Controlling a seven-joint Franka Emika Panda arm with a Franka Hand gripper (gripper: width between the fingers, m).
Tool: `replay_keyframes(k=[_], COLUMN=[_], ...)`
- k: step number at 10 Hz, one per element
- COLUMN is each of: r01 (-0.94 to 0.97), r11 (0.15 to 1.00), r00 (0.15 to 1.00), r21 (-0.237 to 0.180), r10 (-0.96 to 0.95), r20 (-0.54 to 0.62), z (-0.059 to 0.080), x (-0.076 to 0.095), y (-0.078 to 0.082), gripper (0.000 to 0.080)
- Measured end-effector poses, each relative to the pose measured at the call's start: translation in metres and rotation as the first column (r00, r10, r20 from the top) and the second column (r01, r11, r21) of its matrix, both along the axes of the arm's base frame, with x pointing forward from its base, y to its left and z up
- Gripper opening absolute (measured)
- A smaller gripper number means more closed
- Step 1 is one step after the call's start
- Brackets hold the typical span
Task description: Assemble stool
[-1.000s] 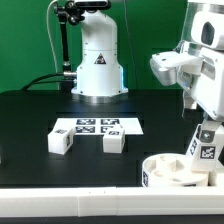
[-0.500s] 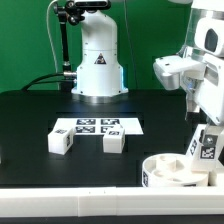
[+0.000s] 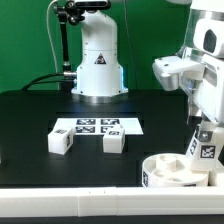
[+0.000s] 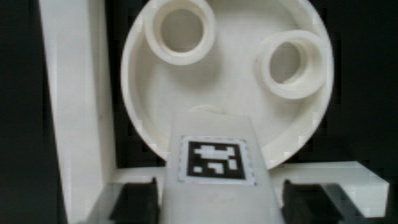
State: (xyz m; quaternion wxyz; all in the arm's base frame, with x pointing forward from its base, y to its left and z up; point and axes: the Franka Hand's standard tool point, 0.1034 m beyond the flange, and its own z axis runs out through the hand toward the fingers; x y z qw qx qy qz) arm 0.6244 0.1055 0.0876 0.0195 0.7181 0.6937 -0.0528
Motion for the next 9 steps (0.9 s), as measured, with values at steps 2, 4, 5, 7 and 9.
replay_keyframes(k=[2,4,5,7,9], r01=[0.03,0.125,0.208,0.417,0.625], r11=[1.0,0.992,0.978,0.909,0.78], r00=[1.0,0.992,0.978,0.908,0.78], r21=[-0.001,-0.005,-0.007,0.003,0.023], r10=[-0.03,-0.125,-0.208,-0.417,-0.625], r20=[0.003,0.013,0.022,0.032,0.025], z=[0.0,-0.0001,-0.0001,-0.0009,-0.0014], x=[0.0,-0.0001,-0.0002,-0.0002,-0.0007], y=[0.0,0.0001,0.0002,-0.0042,-0.0062], gripper=[0.0333,0.0333,0.0333,0.0334,0.0334])
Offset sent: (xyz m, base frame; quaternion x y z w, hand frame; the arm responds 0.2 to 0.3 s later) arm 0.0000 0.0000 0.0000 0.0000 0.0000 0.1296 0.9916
